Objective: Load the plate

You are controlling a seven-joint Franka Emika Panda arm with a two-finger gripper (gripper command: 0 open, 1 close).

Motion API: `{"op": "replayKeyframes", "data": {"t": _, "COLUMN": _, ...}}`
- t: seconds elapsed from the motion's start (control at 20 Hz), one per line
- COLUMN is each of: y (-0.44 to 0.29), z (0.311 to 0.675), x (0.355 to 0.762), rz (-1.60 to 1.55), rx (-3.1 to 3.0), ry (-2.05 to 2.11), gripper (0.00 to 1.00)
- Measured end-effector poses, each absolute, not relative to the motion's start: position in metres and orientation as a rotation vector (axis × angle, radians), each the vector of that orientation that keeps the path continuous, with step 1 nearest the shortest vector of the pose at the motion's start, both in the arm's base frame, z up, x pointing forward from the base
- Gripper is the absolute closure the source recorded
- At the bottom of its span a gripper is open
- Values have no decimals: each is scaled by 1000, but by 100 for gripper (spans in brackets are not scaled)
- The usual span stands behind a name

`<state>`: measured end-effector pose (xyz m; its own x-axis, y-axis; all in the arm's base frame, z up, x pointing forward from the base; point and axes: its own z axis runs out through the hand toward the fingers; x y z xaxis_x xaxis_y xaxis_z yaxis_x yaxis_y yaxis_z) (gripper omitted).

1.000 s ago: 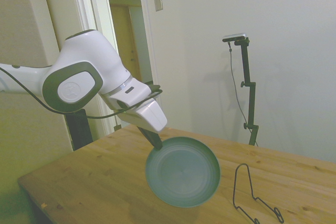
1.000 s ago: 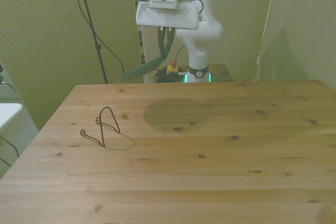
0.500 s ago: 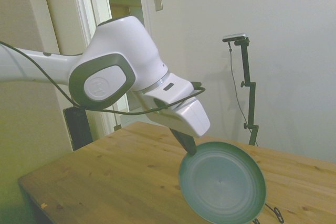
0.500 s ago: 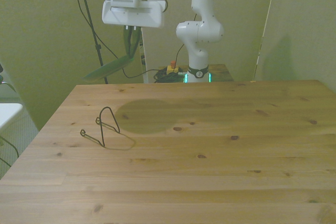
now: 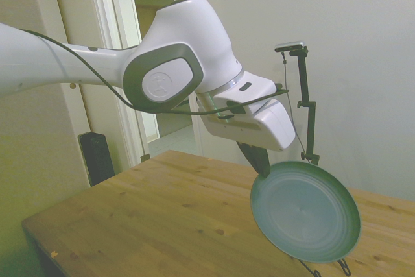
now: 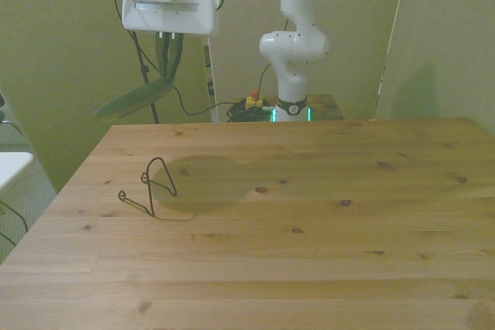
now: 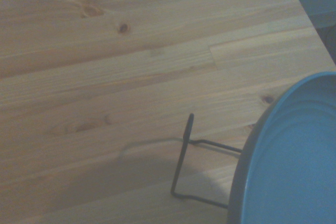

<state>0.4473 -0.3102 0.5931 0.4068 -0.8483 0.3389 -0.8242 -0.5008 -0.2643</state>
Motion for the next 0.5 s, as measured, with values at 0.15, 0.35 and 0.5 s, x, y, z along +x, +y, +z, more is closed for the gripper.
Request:
{"op": "replayKeyframes", "data": {"t": 0.15, "y": -308, "z": 605, "x": 452, "rz": -781, "rx": -2572, "ry": 1520, "gripper": 100}}
{"op": "replayKeyframes", "data": {"t": 0.35, "y": -307, "z": 603, "x": 452, "rz": -911, "rx": -2545, "ry": 1505, "gripper": 100}}
{"op": "replayKeyframes", "data": {"t": 0.5, "y": -301, "z": 590, "x": 450, "rz": -910, "rx": -2549, "ry": 1495, "gripper": 100}}
